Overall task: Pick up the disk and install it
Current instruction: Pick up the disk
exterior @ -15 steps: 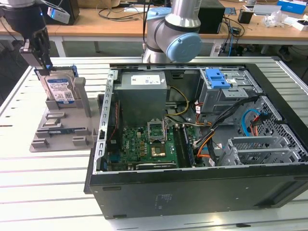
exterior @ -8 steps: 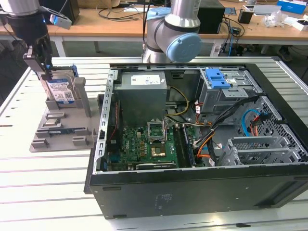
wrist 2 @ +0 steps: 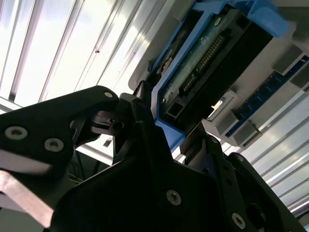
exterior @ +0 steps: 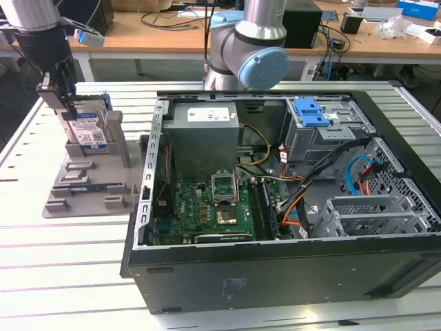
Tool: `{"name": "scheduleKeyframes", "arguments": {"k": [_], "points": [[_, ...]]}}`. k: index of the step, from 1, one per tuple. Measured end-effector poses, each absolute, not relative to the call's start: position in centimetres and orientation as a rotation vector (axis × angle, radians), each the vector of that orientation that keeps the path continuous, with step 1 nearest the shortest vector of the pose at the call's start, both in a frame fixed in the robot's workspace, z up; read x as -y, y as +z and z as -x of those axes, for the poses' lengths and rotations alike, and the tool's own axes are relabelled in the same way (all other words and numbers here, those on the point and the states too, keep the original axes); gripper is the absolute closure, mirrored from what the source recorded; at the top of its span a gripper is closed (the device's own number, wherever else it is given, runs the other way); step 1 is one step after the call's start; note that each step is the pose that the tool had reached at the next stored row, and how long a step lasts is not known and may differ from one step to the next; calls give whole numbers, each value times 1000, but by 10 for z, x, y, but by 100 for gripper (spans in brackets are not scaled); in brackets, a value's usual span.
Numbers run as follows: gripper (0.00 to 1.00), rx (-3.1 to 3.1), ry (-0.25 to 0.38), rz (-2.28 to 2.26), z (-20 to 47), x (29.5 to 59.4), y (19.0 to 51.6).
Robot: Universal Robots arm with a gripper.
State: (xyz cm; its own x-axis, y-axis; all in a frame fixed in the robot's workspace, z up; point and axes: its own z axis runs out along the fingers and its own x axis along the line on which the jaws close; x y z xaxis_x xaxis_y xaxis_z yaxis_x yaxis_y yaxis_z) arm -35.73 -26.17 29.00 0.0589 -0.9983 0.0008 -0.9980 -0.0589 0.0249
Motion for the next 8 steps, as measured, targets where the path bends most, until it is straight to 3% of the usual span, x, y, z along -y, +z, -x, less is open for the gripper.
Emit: {"name": "scheduleKeyframes", "arguments": {"k": [5,8], "points": [[52,2142,-26,-2272,357,262,290],[60,2142,-26,-2273,357,262,290]]}}
